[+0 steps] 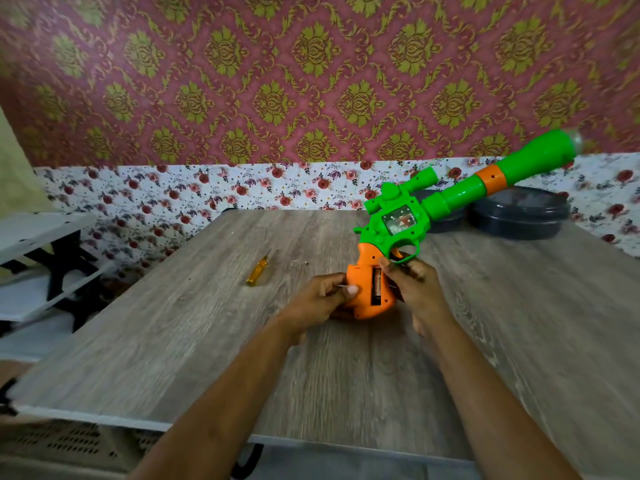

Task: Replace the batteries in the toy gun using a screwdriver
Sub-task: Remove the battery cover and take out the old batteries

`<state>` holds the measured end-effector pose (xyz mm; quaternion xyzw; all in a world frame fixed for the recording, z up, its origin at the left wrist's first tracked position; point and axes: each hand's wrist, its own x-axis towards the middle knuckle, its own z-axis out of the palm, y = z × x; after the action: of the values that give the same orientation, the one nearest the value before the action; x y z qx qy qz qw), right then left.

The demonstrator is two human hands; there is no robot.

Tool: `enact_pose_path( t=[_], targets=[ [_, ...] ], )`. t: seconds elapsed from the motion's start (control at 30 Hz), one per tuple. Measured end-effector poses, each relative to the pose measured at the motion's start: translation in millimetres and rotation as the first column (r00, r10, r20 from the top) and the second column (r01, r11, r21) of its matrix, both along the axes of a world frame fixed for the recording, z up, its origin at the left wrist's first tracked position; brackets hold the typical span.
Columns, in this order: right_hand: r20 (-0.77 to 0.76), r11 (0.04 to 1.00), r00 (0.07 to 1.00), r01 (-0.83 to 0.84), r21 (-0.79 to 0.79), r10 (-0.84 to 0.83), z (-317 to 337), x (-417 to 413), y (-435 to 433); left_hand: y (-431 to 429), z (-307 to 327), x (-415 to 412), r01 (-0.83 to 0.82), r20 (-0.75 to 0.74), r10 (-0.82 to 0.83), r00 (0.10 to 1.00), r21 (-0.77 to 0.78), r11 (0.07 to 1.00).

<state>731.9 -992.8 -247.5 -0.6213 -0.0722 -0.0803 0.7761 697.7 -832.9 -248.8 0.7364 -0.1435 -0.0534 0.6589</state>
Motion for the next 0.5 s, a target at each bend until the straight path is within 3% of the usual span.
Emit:
enact_pose_path(
  t=[0.27, 0.4, 0.5],
  targets=[
    [-0.125, 0.997, 0.992, -0.024, 0.070, 0.033, 0, 3, -4, 4, 8, -3, -0.046, -0.084, 0.041, 0.996, -0.057, 0.997],
    [-0.165, 0.998, 0.986, 0.000, 0.063, 0.011, 3, 5, -8, 17, 12, 3, -0.316, -0.072, 0.308, 0.949, -0.160, 0.935],
    [-0.180, 0.998, 0.984, -0.001, 0.066, 0.013, 2, 7, -8, 27, 9, 15, -0.485, 0.097, 0.480, 0.872, 0.038, 0.874]
  ],
)
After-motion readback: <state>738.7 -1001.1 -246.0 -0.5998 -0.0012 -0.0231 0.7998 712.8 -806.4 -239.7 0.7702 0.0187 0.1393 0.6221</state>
